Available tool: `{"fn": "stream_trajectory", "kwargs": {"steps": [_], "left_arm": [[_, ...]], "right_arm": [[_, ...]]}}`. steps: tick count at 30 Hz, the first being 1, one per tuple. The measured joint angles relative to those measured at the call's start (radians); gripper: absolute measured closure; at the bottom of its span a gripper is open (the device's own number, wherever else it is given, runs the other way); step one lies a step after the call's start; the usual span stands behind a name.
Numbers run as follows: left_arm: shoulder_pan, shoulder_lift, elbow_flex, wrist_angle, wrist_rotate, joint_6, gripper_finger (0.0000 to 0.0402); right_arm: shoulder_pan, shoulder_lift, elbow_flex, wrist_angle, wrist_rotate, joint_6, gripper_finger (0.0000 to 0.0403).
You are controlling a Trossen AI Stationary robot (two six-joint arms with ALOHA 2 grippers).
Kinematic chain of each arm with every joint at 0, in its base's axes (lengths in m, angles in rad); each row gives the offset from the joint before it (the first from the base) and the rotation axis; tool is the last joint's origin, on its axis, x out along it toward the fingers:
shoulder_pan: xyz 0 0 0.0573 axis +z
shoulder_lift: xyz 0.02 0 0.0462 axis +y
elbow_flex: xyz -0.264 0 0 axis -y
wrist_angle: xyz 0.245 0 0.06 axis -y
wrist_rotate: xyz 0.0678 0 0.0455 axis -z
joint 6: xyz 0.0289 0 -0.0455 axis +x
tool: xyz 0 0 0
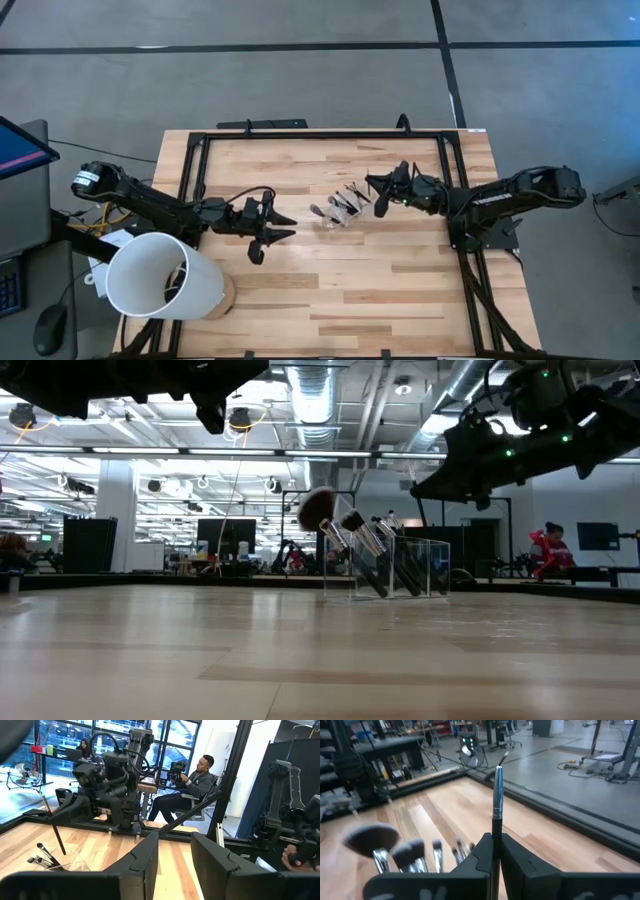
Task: Put items in baskets/containers
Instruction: Put the black liner brush into the transparent organizer
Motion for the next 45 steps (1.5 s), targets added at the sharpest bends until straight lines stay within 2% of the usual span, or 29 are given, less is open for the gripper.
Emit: {"fn": "stream_trajectory", "kwargs": {"steps": [7, 20, 45], "left_arm": [[0.001, 0.0, 0.0, 0.0, -0.003, 0.002, 0.0289], [0.001, 0.0, 0.001, 0.001, -0.003, 0.002, 0.0289], [0.001, 0.0, 0.001, -0.005, -0.003, 0.002, 0.0289]], "right_arm": [[-0.023, 0.0, -0.037, -0.004, -0.004, 0.028, 0.0392], [-0.024, 0.0, -0.037, -0.046, -0.128, 0.01, 0.0392], [-0.025, 0.0, -0.036, -0.076, -0.129, -0.039, 0.0374]]}}
